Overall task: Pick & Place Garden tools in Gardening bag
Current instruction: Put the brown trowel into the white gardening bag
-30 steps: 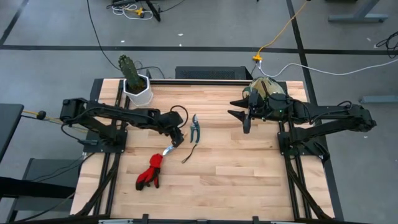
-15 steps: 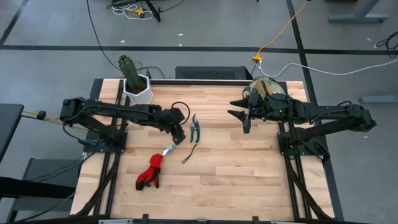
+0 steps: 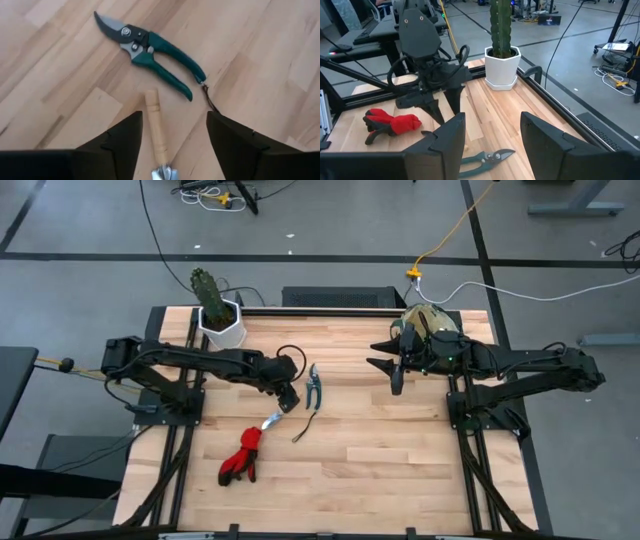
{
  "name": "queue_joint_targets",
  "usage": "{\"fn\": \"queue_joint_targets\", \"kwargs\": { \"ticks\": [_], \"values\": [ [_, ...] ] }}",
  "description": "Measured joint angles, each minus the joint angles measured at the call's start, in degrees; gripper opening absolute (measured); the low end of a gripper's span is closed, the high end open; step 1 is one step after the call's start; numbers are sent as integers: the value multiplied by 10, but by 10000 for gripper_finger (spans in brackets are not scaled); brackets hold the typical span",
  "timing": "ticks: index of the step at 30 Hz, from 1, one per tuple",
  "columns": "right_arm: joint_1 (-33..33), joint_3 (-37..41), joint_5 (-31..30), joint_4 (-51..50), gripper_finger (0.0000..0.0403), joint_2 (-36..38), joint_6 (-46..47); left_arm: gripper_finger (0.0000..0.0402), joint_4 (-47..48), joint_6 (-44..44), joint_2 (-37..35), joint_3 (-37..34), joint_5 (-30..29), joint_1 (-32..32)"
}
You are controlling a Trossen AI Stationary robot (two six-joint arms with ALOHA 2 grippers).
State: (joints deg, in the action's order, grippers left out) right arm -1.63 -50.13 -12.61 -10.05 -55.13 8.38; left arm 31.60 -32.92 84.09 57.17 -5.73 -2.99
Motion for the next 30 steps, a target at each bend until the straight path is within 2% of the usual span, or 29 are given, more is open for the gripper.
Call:
{"fn": "queue_joint_targets", "kwargs": {
  "ticks": [5,15,22,30],
  "values": [
    [0,0,0,-5,192,0,0,236,1,-14,27,0,9,0],
    [0,0,0,-11,192,0,1,223,0,-44,101,0,71,0],
    [0,0,0,-13,192,0,1,222,1,-44,130,0,71,0],
    [0,0,0,-13,192,0,1,222,2,-44,131,0,66,0]
  ]
}}
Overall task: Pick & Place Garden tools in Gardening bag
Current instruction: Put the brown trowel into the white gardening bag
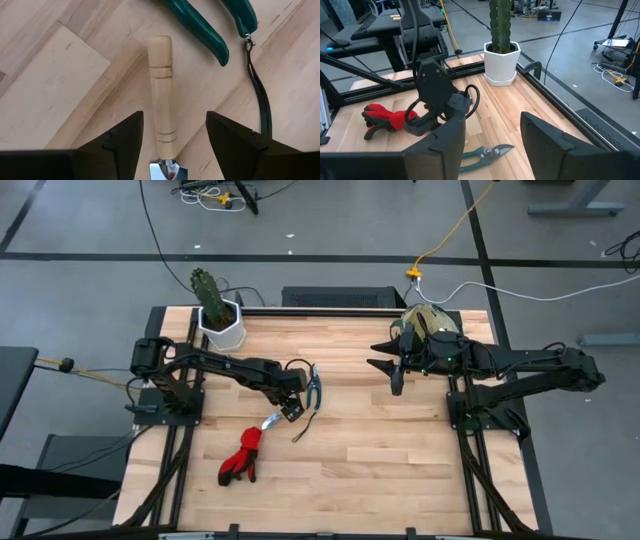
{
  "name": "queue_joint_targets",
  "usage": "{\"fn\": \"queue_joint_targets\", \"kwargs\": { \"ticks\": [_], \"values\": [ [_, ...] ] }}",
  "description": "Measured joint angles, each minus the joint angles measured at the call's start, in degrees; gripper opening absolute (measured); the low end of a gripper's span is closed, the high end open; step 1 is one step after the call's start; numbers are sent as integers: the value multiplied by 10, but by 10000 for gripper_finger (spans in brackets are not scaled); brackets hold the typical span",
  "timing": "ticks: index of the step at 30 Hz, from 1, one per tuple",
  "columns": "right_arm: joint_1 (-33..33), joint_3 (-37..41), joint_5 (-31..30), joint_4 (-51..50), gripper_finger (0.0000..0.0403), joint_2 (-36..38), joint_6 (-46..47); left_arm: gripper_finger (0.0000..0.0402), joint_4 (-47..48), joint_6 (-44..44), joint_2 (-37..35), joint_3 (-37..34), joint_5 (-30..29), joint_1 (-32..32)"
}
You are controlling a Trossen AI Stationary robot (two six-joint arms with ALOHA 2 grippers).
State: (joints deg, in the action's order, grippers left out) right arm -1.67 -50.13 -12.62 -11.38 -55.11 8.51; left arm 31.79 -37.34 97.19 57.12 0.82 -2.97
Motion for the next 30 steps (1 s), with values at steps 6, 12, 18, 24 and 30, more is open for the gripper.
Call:
{"fn": "queue_joint_targets", "kwargs": {
  "ticks": [6,12,18,24,30],
  "values": [
    [0,0,0,0,192,0,0,222,0,1,0,0,-2,0],
    [0,0,0,0,192,0,0,222,5,0,0,-4,-10,6],
    [0,0,-12,0,192,0,0,222,7,0,0,-4,-22,10],
    [0,0,-19,0,192,0,0,222,9,0,0,-4,-27,10],
    [0,0,-19,0,192,0,0,222,12,-14,10,-4,-36,9]
  ]
}}
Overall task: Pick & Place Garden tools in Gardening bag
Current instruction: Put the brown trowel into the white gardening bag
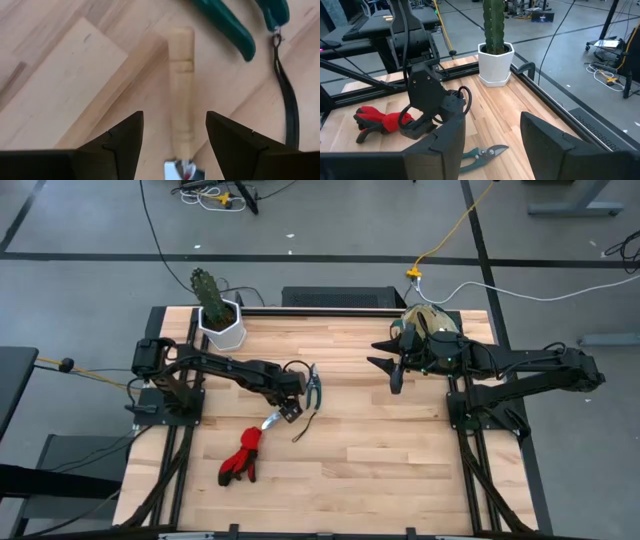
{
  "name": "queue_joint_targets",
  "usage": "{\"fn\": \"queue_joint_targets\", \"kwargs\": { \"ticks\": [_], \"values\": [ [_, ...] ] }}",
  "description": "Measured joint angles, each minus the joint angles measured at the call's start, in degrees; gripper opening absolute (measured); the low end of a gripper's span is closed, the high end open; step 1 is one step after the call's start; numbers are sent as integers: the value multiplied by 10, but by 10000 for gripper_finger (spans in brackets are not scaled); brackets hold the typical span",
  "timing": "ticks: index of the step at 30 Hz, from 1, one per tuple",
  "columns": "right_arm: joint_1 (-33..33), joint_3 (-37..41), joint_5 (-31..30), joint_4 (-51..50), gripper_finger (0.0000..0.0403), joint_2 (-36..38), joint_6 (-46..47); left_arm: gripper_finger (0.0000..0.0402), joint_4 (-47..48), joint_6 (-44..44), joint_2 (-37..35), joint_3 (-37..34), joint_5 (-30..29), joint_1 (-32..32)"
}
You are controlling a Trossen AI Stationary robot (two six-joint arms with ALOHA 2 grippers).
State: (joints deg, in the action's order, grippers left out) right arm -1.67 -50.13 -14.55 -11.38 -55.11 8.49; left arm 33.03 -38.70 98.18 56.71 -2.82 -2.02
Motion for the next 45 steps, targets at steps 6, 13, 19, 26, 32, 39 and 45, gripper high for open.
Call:
{"fn": "queue_joint_targets", "kwargs": {
  "ticks": [6,13,19,26,32,39,45],
  "values": [
    [0,0,0,0,192,0,0,222,5,-9,11,0,0,7],
    [0,0,0,-4,192,0,0,222,3,-12,22,0,-4,23],
    [0,0,0,-4,192,0,0,211,9,-12,30,1,0,32],
    [0,0,0,-4,192,0,0,173,12,-12,30,0,-4,33],
    [0,0,0,-4,192,0,0,145,14,-12,30,0,-5,32],
    [0,0,0,-4,192,0,0,122,12,-12,31,0,-3,32],
    [0,0,0,-4,192,0,0,107,10,-12,31,0,0,32]
  ]
}}
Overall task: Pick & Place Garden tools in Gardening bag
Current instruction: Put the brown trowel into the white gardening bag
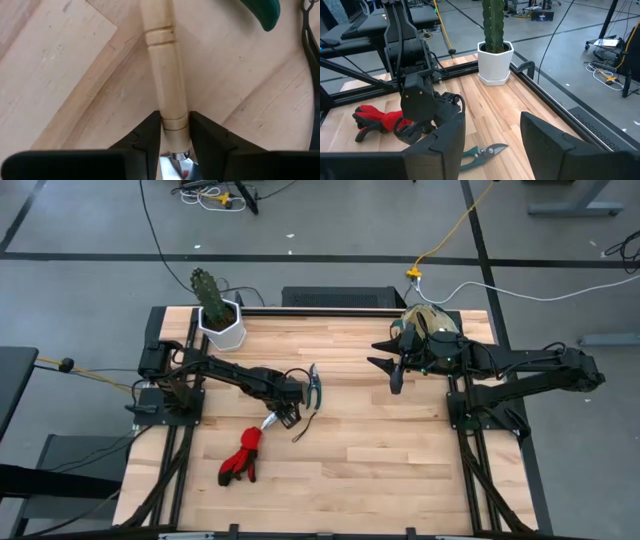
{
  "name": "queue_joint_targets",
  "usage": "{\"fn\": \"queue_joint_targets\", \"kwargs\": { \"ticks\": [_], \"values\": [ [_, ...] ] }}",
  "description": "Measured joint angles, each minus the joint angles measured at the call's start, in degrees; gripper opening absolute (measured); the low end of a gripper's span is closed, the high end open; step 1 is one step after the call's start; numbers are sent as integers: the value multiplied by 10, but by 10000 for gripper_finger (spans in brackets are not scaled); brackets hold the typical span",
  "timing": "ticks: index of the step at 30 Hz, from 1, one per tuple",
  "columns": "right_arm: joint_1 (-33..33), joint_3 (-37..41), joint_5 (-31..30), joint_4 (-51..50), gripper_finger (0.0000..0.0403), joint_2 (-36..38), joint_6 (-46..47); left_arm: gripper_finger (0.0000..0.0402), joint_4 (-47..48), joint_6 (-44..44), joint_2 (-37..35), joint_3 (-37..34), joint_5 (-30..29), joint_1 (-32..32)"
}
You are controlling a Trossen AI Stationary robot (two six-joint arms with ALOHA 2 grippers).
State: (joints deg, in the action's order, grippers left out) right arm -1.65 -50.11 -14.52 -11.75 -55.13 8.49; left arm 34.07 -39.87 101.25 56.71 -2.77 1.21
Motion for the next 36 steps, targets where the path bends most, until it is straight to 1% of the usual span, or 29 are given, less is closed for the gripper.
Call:
{"fn": "queue_joint_targets", "kwargs": {
  "ticks": [8,15,19,23,27,29,32,36],
  "values": [
    [0,0,0,0,192,0,0,83,-1,0,0,0,5,0],
    [0,0,0,0,192,0,0,83,-1,1,0,0,10,-2],
    [0,0,0,0,192,0,0,75,-1,1,0,0,11,-2],
    [0,0,0,0,192,0,0,75,0,1,-2,0,13,-3],
    [0,0,0,1,192,0,0,75,4,3,-8,1,40,-8],
    [0,0,0,1,192,0,0,75,3,6,-13,7,50,-12],
    [0,0,0,1,192,0,0,75,4,12,-22,19,46,-14],
    [0,0,0,2,192,0,0,75,13,32,-23,52,43,-14]
  ]
}}
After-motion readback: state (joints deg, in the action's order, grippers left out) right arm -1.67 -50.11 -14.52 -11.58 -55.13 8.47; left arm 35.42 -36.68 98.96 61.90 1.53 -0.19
